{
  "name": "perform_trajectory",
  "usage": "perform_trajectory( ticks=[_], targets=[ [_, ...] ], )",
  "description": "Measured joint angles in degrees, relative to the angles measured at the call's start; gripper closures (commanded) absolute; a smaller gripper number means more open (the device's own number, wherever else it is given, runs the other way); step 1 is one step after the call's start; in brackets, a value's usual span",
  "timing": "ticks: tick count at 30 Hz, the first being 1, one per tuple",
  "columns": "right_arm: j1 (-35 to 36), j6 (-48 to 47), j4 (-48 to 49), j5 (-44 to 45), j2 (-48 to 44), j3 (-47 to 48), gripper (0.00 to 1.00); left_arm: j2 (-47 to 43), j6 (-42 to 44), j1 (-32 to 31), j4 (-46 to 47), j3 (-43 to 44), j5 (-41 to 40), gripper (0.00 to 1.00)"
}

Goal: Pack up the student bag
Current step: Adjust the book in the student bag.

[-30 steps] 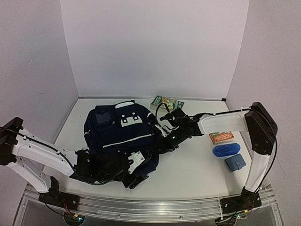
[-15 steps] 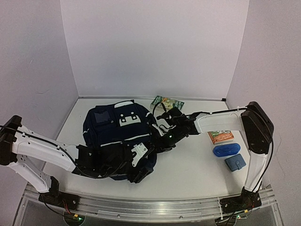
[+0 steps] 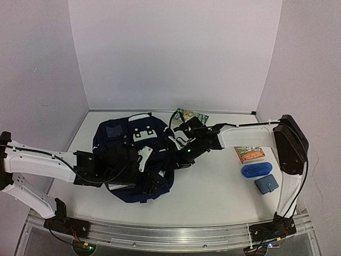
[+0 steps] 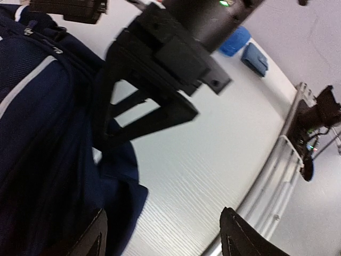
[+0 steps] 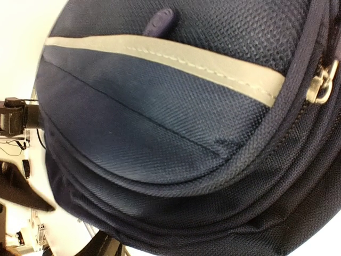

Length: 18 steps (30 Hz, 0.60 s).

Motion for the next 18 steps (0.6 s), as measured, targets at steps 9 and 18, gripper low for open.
perform_trajectory(
  ticks=[9, 18],
  targets=[
    [0.00, 1.31, 0.47, 1.42, 2.79, 5.23, 0.50, -1.44, -0.46, -3.68, -5.77, 3.09, 5.48, 0.26],
    [0.01, 1.94, 0.10, 2.11, 3.99, 6.31, 0.49, 5.32, -4.98, 2.25, -18.65, 9.22, 1.26, 0.25]
  ],
)
